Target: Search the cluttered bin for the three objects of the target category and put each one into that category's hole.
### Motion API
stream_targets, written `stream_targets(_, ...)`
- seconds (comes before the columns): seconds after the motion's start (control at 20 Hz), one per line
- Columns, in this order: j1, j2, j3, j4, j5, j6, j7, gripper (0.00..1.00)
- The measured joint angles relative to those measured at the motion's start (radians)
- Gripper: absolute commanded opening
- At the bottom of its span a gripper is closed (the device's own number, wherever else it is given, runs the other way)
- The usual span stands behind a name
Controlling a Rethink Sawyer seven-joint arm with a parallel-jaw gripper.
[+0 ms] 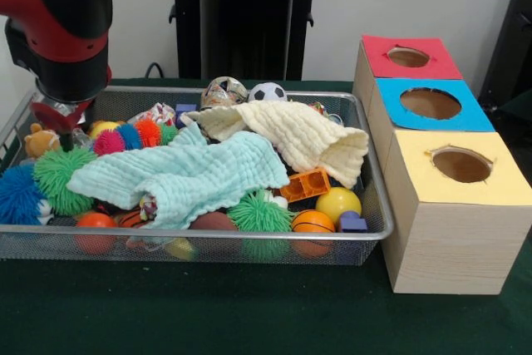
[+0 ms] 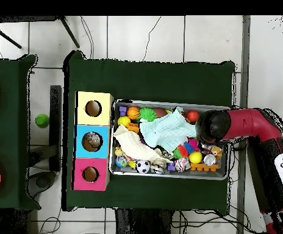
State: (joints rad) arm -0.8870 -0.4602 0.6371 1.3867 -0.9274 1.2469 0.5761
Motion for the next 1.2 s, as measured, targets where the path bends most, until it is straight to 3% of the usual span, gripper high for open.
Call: stream_targets(1.2, 0.023, 0.049, -0.043, -0.042, -0.071, 0.000, 0.000, 1.00)
